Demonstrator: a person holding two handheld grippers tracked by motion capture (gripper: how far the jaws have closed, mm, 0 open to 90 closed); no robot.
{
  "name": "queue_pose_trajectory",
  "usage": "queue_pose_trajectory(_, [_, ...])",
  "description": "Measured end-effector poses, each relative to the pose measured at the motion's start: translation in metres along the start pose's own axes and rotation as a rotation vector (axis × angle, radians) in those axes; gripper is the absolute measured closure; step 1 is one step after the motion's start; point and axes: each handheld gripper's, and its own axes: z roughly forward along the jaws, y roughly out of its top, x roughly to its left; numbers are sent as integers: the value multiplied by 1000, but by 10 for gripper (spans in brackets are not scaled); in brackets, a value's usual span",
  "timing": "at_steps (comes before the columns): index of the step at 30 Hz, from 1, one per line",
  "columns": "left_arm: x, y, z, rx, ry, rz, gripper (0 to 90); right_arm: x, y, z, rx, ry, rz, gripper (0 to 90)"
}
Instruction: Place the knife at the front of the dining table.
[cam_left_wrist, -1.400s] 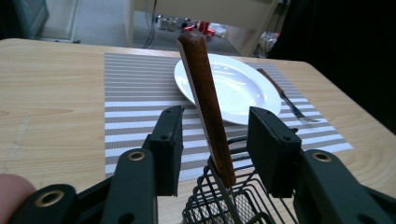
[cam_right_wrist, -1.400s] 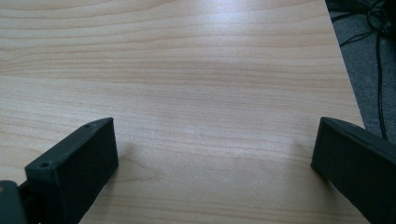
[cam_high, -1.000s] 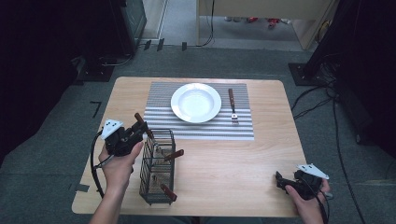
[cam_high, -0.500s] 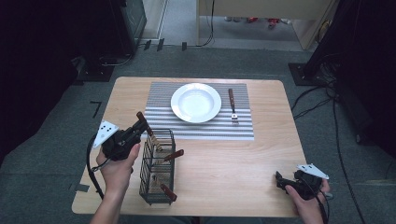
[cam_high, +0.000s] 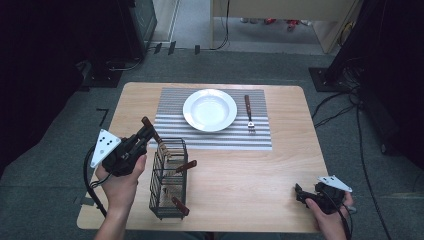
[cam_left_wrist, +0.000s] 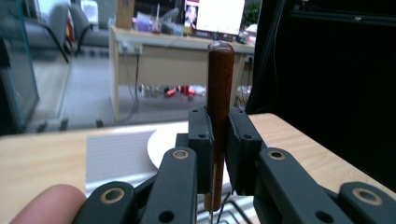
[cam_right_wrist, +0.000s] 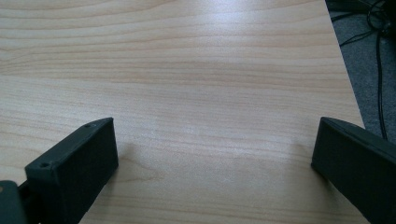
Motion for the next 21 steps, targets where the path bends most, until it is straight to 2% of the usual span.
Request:
queue_pose_trajectory(4, [-6,12,-8,-36,-1,24,827,0,0,0,1,0,-1,1])
queue_pose_trajectory(7, [-10,27,-12,-71,-5,38,827,0,0,0,1,0,1,1])
queue_pose_trajectory(12, [-15,40,-11,-82,-9,67,827,0,0,0,0,1,-1,1])
queue_pose_trajectory(21, [-22,74,-3,-136,3,117,827,0,0,0,-3,3,-1,1])
